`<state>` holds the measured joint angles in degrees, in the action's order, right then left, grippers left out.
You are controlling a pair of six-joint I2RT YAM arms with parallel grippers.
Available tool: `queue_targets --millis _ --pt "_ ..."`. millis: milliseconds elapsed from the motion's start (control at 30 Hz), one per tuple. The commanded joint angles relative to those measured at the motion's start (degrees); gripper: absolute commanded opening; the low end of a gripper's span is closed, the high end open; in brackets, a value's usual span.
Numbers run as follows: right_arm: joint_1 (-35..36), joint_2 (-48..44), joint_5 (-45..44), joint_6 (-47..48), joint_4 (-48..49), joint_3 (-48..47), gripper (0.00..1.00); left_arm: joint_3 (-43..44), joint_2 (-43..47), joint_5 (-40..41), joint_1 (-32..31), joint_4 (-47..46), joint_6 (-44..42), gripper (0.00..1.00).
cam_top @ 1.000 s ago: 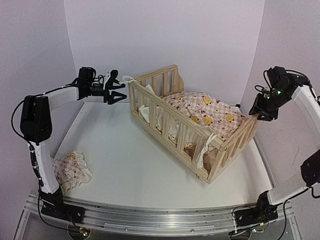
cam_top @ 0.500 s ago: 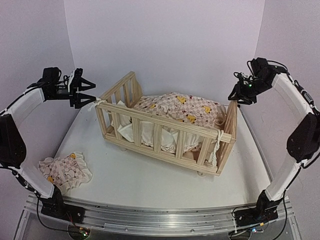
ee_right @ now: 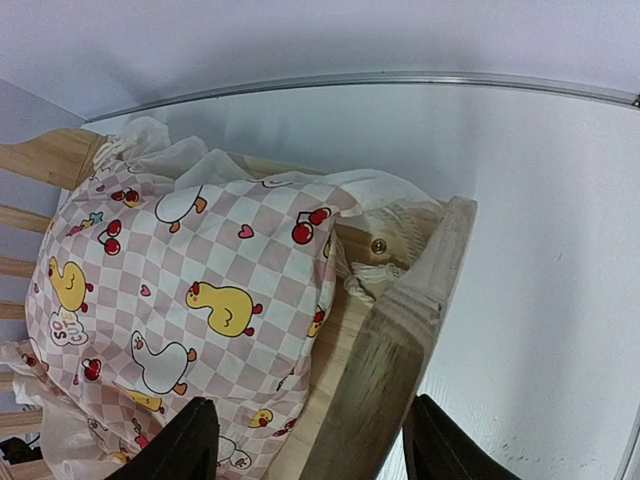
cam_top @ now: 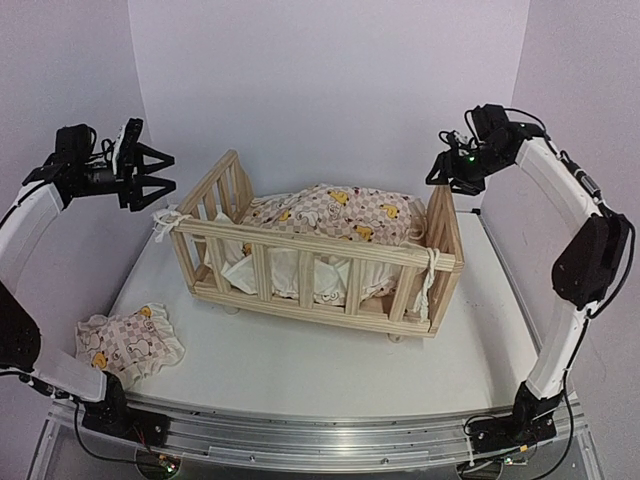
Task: Set up the pet bed
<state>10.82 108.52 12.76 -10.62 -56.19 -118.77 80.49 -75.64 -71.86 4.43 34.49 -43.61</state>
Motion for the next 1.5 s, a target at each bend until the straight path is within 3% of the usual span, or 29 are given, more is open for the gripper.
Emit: queue_targets --millis 0,133,233,467,533,667,933,1100,1233,1467 --pt "0.2 -10.8 -5.8 -2.7 2.0 2.2 0.65 -3.1 2.1 16.5 0.1 -21.6 20.9 0.77" --pt "0.2 -17.9 -6.6 -1.2 1.1 7.0 0.66 -6.3 0.4 28.7 0.4 -26.7 18.2 0.76" --pt "0.2 -22.9 -6.6 -1.8 -0.8 11.9 0.66 -10.3 -1.0 30.2 1.3 -26.5 13.8 0.75" --pt "0.2 -32.2 -1.2 -7.7 -0.7 25.3 0.64 -20.4 1.2 21.7 1.5 -23.1 5.4 0.68" --pt "0.2 -33.7 -1.0 -8.3 -0.7 26.1 0.64 -21.6 1.5 18.6 1.3 -21.8 5.4 0.66" --pt "0.2 -34.5 -0.6 -10.0 -0.5 23.8 0.63 -24.3 2.6 19.8 -2.0 -20.0 5.3 0.61" --pt "2.3 -32.0 2.1 -13.9 2.3 17.9 0.56 -27.9 7.1 23.6 -17.8 -22.2 10.3 0.61" --pt "11.7 -28.7 -0.3 -13.5 7.3 14.4 0.54 -26.5 4.9 26.2 -25.5 -25.7 15.7 0.60" --pt "21.2 -21.4 -0.5 -10.1 9.3 10.5 0.51 -24.5 2.6 24.1 -26.0 -28.5 19.0 0.61" --pt "34.5 -3.9 4.9 2.3 9.4 -2.5 0.47 -26.0 6.6 22.2 -24.8 -19.4 12.1 0.61"
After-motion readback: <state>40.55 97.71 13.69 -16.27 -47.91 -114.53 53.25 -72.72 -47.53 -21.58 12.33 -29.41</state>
